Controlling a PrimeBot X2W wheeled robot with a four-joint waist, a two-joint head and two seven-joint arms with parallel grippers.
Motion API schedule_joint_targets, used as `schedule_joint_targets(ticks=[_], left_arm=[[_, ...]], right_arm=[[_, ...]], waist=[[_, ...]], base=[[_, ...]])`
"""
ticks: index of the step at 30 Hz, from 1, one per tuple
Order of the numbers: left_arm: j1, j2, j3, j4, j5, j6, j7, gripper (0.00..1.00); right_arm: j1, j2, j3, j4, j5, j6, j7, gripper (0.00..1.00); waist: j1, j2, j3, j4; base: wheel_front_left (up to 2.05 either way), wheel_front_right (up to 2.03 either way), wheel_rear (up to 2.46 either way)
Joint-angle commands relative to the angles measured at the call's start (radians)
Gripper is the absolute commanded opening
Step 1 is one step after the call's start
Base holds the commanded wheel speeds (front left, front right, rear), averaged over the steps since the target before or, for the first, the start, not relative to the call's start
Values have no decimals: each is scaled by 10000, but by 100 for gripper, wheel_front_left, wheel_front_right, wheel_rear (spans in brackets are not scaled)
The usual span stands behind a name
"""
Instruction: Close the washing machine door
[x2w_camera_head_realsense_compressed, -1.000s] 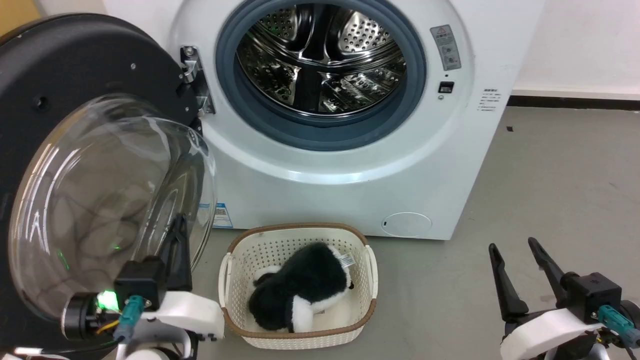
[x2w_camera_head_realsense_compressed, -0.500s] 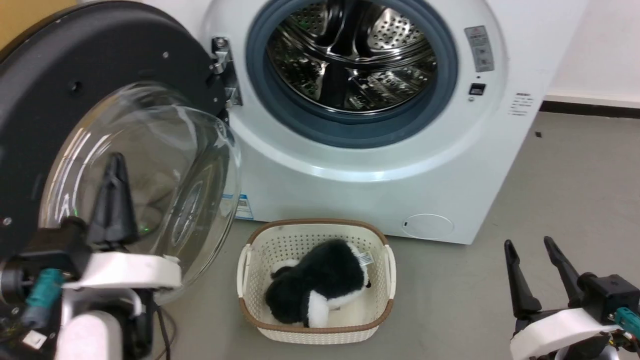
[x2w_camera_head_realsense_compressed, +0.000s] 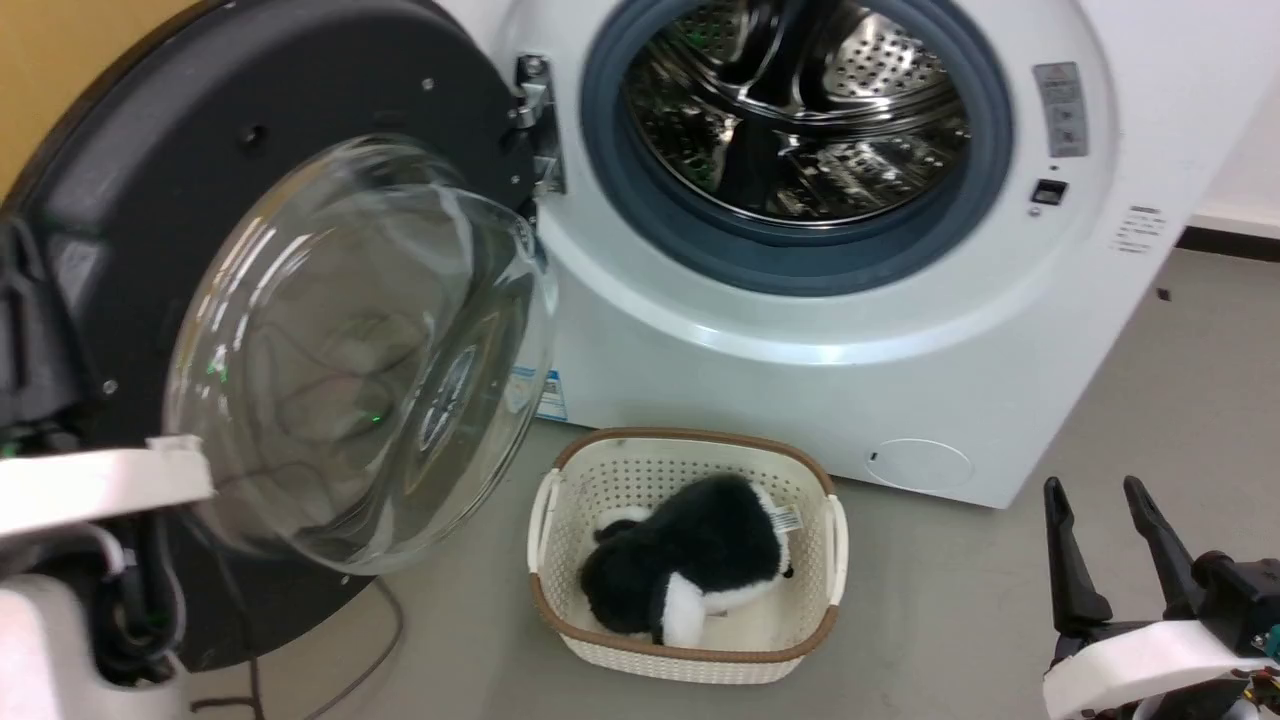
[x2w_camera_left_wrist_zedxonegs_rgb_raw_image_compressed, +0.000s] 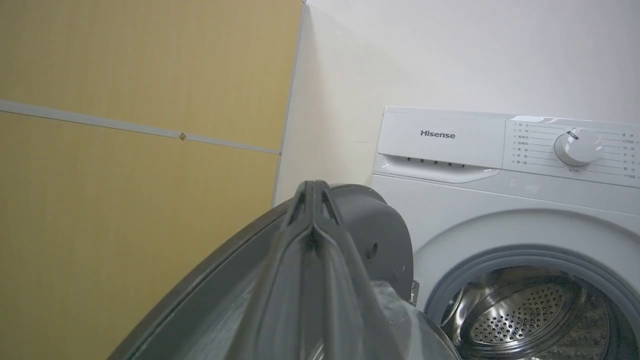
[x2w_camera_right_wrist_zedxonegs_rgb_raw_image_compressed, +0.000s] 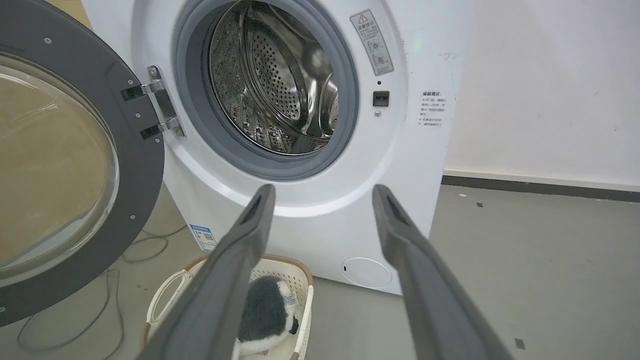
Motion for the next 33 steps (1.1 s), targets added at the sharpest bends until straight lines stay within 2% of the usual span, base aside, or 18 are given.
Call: schedule_joint_targets(ticks=[1,10,18,28,33], left_arm=[[-237,97,157,-70,-168,-71,-78,0],[-851,504,1352,431,-1626,-122,23,0],[-1278,883,2348,2016,-3111,-99,588,0],[-1374,1033,3144,4322,-5676,-200,2931,0],[-1181,1047,3450,5030,-6457,-427,3517,0]], right_arm=[[-112,18,-60,53,85,3,-99,100],[-137,20,-282,203,273,3,-286,100],[-177,23,-454,356,425,4,-453,100],[-208,26,-670,492,579,4,-661,100],[-259,27,-780,547,639,4,-764,100]], waist=[[0,0,15,140],[0,0,95,713],[0,0,155,1103],[0,0,258,1385],[0,0,361,1517]], base=[[0,0,0],[0,0,0],[0,0,0],[0,0,0],[0,0,0]])
